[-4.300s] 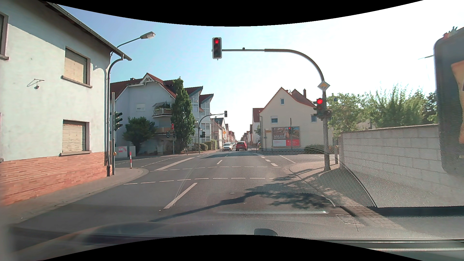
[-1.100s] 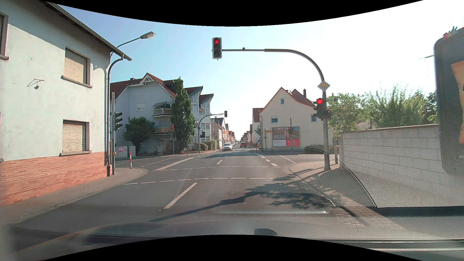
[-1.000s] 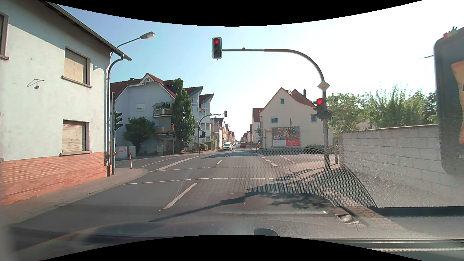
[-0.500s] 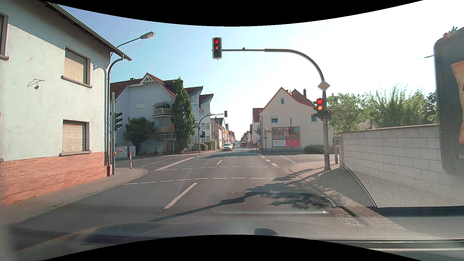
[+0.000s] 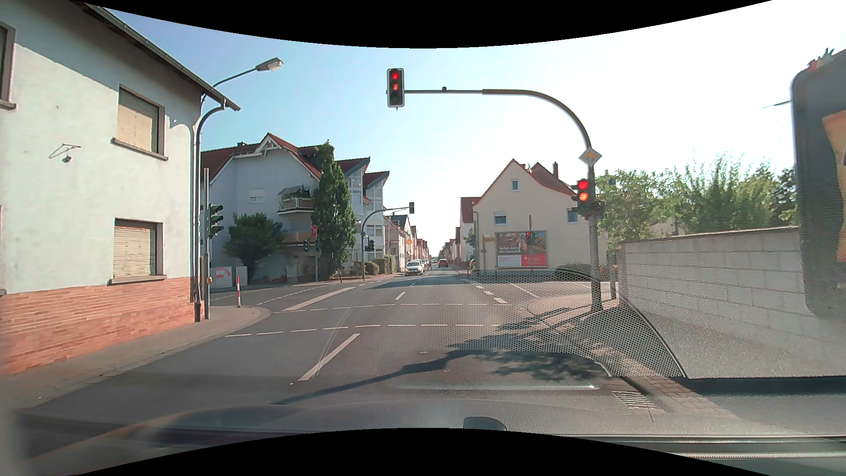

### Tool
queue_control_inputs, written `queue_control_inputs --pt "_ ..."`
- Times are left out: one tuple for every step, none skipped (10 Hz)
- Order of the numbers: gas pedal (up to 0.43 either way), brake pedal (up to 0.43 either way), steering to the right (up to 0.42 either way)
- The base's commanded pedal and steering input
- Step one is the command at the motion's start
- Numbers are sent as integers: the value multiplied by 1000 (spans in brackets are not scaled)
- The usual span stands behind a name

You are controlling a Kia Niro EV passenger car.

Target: Follow the waypoints while adhering to traffic rules and regulations

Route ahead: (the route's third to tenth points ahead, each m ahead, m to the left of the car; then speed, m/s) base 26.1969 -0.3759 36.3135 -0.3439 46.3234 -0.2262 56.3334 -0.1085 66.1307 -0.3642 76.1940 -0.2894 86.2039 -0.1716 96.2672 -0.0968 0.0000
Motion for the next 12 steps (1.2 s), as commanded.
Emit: queue_control_inputs --pt "0 0 -18" --pt "0 0 -18" --pt "0 0 -18" --pt "0 0 -18" --pt "0 0 -18" --pt "20 0 -18" --pt "47 0 -18" --pt "98 0 -18" --pt "150 0 -18" --pt "177 0 -18" --pt "220 0 -18" --pt "248 0 -18"
